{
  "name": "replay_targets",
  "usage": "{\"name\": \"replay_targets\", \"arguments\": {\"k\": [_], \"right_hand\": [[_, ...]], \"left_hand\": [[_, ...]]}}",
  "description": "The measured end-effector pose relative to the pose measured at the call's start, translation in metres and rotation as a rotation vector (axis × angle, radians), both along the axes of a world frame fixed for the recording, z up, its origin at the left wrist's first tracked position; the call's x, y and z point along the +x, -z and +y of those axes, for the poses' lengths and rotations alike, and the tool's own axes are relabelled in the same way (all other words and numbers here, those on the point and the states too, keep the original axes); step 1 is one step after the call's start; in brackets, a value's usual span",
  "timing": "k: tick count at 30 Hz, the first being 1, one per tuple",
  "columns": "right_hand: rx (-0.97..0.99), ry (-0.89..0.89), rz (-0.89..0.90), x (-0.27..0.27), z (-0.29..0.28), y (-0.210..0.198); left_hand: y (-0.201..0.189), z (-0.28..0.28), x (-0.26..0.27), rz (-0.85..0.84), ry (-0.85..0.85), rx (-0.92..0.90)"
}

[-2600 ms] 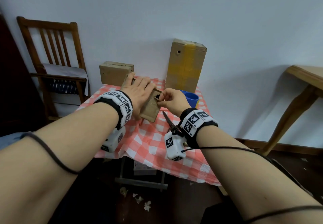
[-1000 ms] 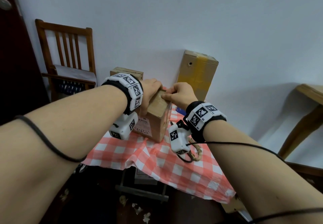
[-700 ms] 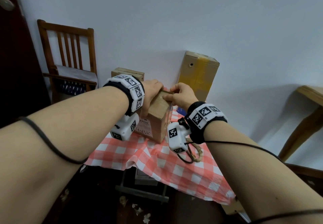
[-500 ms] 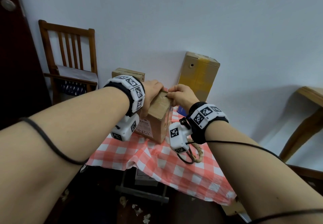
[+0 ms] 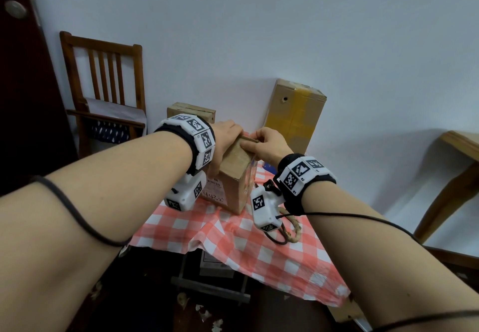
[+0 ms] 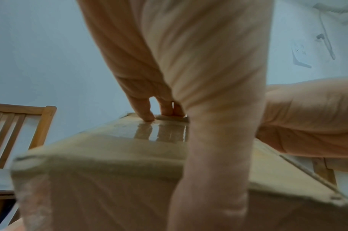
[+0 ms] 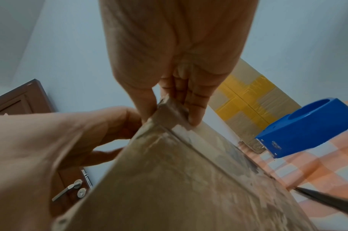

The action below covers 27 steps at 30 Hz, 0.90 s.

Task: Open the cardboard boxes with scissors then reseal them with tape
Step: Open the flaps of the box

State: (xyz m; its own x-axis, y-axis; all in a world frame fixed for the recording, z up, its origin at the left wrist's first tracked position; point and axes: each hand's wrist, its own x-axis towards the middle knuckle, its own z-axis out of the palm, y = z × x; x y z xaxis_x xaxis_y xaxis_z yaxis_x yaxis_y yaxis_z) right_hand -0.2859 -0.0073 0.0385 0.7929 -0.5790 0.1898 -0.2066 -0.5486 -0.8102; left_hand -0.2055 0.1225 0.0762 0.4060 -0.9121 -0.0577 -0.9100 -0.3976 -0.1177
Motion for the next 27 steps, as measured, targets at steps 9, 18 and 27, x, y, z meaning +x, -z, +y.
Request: {"name": "replay_targets", "arguments": {"k": [9,18,27], "right_hand": [[0.154,0.033,-0.093,0.000,0.001,-0.003],[0.377,-0.134,-0.067,-0.011,0.013,0.003],[0.271,-0.044,-0.006,-0.017,-0.005,0.013]], "left_hand": [[-0.006,0.007,0.001,0.009,-0.067,-0.010],[-0.016,0.011,0.001,-0.023,-0.110,0.167],[-0.027,0.004,-0.023,0.057,-0.156,-0.087]]}}
